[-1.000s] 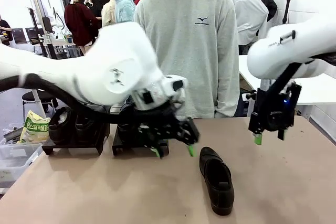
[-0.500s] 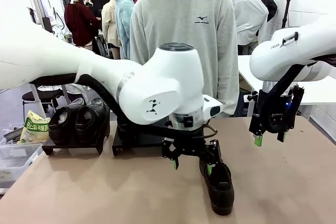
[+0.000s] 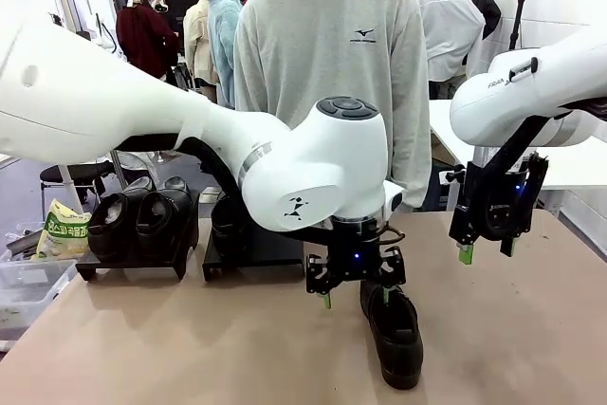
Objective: Organize the shoes by placing them on the stand.
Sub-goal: Place the Shoe from the middle of the table onto the Shoes Stand.
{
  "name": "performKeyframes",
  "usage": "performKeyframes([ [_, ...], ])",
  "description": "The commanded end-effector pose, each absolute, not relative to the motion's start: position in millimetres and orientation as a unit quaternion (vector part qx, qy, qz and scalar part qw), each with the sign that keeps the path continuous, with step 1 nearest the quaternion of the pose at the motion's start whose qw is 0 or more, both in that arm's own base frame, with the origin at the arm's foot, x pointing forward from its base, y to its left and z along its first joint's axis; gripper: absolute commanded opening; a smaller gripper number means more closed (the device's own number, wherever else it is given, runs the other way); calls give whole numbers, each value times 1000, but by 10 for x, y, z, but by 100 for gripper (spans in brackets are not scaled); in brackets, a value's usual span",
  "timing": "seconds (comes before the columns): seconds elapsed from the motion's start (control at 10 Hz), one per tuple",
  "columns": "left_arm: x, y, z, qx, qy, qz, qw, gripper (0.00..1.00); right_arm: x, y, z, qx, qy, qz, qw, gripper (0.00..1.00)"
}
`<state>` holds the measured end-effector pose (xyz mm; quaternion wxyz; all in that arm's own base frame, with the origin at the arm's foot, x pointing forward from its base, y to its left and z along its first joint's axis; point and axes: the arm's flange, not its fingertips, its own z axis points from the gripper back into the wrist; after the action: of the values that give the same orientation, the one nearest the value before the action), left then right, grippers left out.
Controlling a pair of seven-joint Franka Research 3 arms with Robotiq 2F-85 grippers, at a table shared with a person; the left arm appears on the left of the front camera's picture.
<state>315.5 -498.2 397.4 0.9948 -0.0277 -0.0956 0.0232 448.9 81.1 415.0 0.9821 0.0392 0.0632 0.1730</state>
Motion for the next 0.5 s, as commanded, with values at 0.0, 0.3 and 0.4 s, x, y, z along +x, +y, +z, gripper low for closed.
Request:
performKeyframes([
  [0.0,3251,-5151,3878,-39,-88,56,994,100,4501,811,4178,27,68,168,983,100],
  [0.3,3299,-5200,3732,-41,-66,68,995,100,4501,811,4178,27,68,168,983,100],
  [0.4,3277,-5203,3688,-40,-58,69,995,100,4501,811,4178,27,68,168,983,100],
])
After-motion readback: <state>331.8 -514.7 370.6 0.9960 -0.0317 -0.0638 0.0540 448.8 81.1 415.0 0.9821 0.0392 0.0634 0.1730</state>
